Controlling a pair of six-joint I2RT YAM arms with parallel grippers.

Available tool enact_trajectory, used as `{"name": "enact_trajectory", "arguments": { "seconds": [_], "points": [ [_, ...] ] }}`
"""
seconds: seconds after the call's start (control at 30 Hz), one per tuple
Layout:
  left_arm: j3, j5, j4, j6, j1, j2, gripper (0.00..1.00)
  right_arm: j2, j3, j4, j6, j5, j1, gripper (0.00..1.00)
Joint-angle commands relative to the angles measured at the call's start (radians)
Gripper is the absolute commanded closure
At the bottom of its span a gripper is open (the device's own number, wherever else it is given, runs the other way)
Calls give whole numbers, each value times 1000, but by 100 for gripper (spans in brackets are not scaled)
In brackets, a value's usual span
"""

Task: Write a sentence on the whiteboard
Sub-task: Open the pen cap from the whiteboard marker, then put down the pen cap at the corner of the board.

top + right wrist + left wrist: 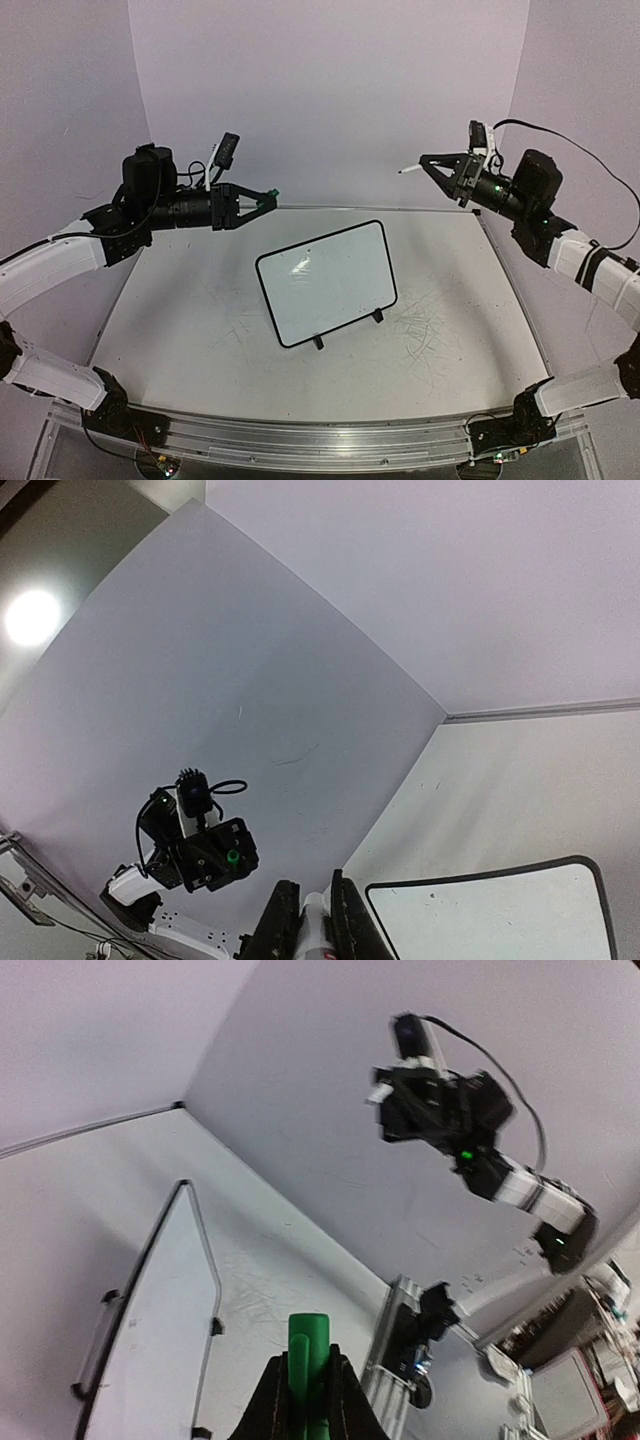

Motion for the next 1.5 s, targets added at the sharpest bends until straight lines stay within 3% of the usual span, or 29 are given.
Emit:
{"name": "enact_trajectory", "arguments": {
  "seconds": [0.0, 0.1, 0.2, 0.43, 0.7, 1.0, 1.27, 1.47],
  "points": [
    [66, -489, -277, 34, 25, -34, 100, -39, -31, -29, -39, 7, 0, 100],
    [69, -818, -433, -5, 37, -30, 100, -48, -41, -52, -53, 17, 1, 100],
    [13, -912, -494, -55, 71, -21, 100, -49, -27, -92, -82, 28, 1, 100],
    [-133, -772, -497, -122, 195, 90, 100, -56, -19, -132, -97, 37, 0, 100],
    [-223, -619, -412, -79, 214, 217, 100, -73, -35, -151, -104, 49, 1, 100],
    [-181, -714, -513, -28, 216, 390, 100, -75, -48, -155, -101, 54, 0, 100],
    [-126, -809, -678, 38, 215, 405, 98, -65, -44, -158, -104, 52, 2, 100],
    [-71, -717, -840, 130, 215, 467, 91, -61, -50, -158, -107, 52, 2, 100]
  ]
}}
